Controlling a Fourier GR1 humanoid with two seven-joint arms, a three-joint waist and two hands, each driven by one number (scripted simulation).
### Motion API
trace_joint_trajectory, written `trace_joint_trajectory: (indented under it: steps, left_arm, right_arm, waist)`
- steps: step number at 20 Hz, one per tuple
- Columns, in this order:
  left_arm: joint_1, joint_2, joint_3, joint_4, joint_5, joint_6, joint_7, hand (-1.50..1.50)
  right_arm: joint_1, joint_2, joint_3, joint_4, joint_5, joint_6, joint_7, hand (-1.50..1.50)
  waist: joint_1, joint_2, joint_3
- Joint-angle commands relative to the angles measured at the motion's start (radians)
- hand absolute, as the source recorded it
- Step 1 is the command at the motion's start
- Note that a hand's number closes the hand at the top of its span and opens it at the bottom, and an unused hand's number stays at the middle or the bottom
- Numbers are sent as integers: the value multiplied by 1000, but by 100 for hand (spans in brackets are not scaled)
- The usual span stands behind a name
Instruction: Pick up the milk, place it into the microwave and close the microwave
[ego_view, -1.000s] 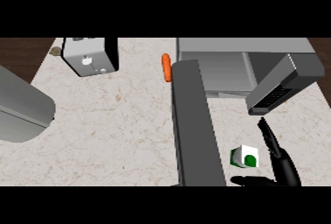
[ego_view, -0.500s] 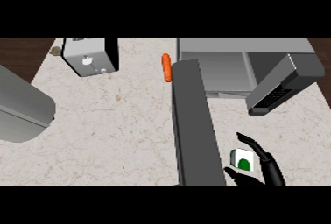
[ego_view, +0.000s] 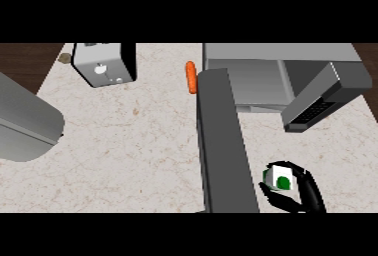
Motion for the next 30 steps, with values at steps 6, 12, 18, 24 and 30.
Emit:
trace_joint_trajectory:
  steps: [6,12,18,24,30]
  left_arm:
    - [47,10,13,-13,14,-45,-17,-150]
    - [-9,14,35,20,35,-60,-4,-150]
    - [6,18,52,13,66,-82,-6,-150]
    - [-2,5,60,28,77,-79,8,-150]
    - [2,13,125,68,120,-118,-5,-150]
  right_arm:
    - [-123,-27,-38,249,35,-102,-135,150]
    - [-341,-78,-100,360,-31,4,-147,150]
    - [-424,-79,-95,476,-19,19,-238,150]
    - [-473,-77,-62,433,-48,226,-252,150]
    - [-517,-14,-13,300,-26,118,-92,150]
  waist:
    - [0,2,2]
    - [19,10,4]
    - [29,13,5]
    - [6,5,3]
    - [-10,-2,0]
